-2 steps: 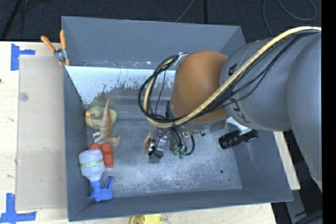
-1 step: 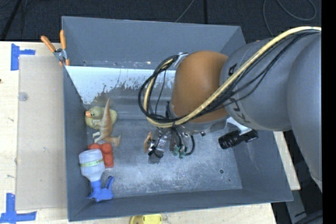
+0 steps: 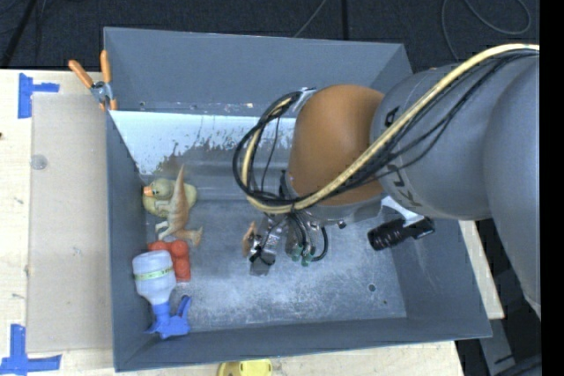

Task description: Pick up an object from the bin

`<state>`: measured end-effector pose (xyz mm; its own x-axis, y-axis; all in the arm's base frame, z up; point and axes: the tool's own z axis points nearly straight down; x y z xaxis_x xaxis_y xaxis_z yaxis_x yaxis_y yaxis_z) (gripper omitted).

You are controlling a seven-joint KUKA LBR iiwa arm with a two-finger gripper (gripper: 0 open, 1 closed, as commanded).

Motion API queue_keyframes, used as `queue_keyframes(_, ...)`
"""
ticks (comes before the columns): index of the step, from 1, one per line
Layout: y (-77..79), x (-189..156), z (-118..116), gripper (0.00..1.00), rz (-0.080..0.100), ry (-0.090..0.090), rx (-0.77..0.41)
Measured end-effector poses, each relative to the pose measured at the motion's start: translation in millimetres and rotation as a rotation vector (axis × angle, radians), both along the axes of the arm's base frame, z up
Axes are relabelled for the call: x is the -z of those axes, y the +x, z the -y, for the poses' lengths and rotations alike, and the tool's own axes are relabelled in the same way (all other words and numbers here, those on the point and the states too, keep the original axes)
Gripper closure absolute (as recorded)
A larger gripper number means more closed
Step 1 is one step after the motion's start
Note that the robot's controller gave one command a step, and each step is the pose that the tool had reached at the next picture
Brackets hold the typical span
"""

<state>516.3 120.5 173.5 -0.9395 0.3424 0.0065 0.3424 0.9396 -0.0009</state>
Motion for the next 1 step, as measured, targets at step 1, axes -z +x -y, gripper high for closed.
queue_keyframes(1, 13.2, -30.9, -12.9, 1.0, 0.016, 0.002, -0.056)
